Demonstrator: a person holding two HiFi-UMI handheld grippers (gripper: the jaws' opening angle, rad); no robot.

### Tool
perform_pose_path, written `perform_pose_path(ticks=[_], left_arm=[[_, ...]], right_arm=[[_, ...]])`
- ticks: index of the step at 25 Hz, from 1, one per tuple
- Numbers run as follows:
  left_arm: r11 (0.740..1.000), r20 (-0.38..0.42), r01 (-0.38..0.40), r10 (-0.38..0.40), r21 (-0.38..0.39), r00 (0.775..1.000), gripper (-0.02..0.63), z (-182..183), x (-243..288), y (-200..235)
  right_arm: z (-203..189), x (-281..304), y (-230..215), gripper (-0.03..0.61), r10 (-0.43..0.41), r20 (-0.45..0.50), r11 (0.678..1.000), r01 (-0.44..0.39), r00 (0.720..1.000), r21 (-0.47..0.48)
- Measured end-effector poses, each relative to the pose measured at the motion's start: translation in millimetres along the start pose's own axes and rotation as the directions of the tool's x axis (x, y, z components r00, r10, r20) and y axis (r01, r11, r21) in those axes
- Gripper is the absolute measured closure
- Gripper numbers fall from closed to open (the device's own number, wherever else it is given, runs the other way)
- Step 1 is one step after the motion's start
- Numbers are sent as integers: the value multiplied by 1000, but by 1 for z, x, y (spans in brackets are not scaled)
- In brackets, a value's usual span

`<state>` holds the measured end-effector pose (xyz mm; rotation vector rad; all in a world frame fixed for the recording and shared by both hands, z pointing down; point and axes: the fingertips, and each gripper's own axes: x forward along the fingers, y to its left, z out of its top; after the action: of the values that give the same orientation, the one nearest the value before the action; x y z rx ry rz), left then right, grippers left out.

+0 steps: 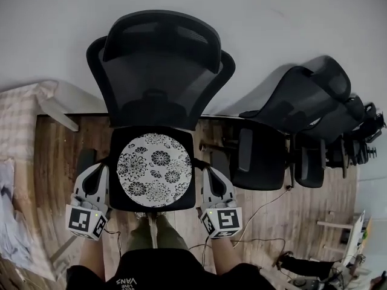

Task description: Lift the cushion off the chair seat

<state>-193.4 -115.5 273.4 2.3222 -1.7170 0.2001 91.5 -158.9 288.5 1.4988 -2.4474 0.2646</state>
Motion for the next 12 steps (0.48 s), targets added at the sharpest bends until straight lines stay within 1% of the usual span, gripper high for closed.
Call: perform_pose_path(ticks=[6,12], left_arm=[[1000,-51,-7,6,-12,999,601,-26,9,7],[1000,-72,0,-1,-7,997,601,-47,13,9]], right_arm=[[-23,17,-3,561,4,-37,1000,-3,999,7],[-47,23,-2,560,5,-63,1000,-4,998,12]])
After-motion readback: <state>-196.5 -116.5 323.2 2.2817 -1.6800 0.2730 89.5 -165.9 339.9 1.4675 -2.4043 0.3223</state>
